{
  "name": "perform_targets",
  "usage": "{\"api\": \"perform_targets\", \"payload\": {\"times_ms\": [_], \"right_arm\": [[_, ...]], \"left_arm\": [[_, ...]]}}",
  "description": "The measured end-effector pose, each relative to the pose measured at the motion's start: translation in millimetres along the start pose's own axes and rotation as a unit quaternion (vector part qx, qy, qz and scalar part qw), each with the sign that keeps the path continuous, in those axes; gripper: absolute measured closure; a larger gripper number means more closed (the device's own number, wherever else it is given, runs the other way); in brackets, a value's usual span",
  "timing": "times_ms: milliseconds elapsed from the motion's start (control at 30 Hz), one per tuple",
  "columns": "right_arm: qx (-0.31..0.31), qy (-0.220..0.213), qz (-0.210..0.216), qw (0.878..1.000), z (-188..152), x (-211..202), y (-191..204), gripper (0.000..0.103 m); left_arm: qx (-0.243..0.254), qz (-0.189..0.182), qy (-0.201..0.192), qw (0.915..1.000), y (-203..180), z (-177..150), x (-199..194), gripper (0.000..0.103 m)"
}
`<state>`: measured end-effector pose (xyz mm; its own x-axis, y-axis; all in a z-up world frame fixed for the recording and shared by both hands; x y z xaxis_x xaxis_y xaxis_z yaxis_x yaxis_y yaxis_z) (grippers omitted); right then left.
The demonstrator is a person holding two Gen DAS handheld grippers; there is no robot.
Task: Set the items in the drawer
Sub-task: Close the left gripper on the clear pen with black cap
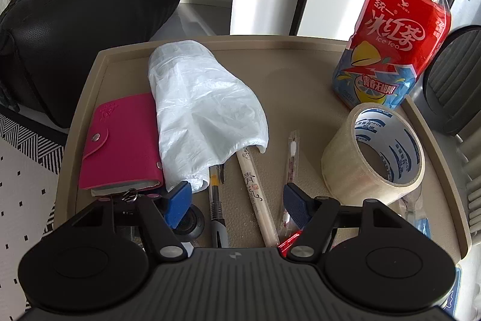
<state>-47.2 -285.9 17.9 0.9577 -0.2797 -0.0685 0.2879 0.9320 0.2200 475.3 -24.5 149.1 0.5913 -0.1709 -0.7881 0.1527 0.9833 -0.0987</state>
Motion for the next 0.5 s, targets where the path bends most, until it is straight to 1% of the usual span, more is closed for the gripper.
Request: {"api": "perform_targets", "payload": {"times_ms": [33,167,200,267,300,333,367,467,500], "right_arm": [[0.000,0.000,-0.001,1.000,-0.4,0.4,-0.5,0.018],[-0.004,0.003,-0.001,1.000,-1.9,2.5,-0.2,0.018],[-0.003,0.004,0.001,1.000,-2.3,3.1,0.0,0.018],[-0.003,0.006,0.002,1.000,-3.3,4.5,1.1,0.018],[-0.004,0.007,0.003,1.000,-3.6,5.3,1.6,0.018],[-0.005,0.008,0.004,1.000,-3.9,6.1,2.1,0.018],[-0.006,0.009,0.005,1.000,-4.2,6.5,2.6,0.018],[-0.009,0.011,0.006,1.000,-4.6,7.3,3.3,0.018],[-0.010,0.011,0.006,1.000,-4.7,7.3,3.2,0.018]], "left_arm": [[-0.004,0.000,0.000,1.0000,2.5,0.4,0.0,0.043],[-0.006,0.003,0.003,1.0000,8.2,-0.9,2.4,0.044],[-0.004,0.006,0.006,1.0000,8.3,-1.7,3.9,0.045],[0.000,0.006,0.011,0.9999,7.3,-3.0,6.8,0.050],[0.003,0.007,0.014,0.9999,6.4,-3.7,8.7,0.054],[0.006,0.007,0.015,0.9999,5.7,-4.1,9.7,0.057],[0.008,0.008,0.015,0.9998,5.0,-4.4,10.7,0.057],[0.011,0.006,0.013,0.9998,2.6,-4.6,10.4,0.064],[0.011,0.007,0.013,0.9998,2.0,-4.4,10.0,0.070]]}}
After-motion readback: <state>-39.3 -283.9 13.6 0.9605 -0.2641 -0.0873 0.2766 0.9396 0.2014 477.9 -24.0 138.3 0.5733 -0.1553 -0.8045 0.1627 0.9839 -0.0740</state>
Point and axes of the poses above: each gripper's, at about its wrist camera, not at the fingertips, and x roughly the way its jaws point, y to its left, z to its top, the point moved 4 cm from there along x, roughly the way its jaws point, and after that the axes turned 6 degrees about -y, right-handed, at the moved point
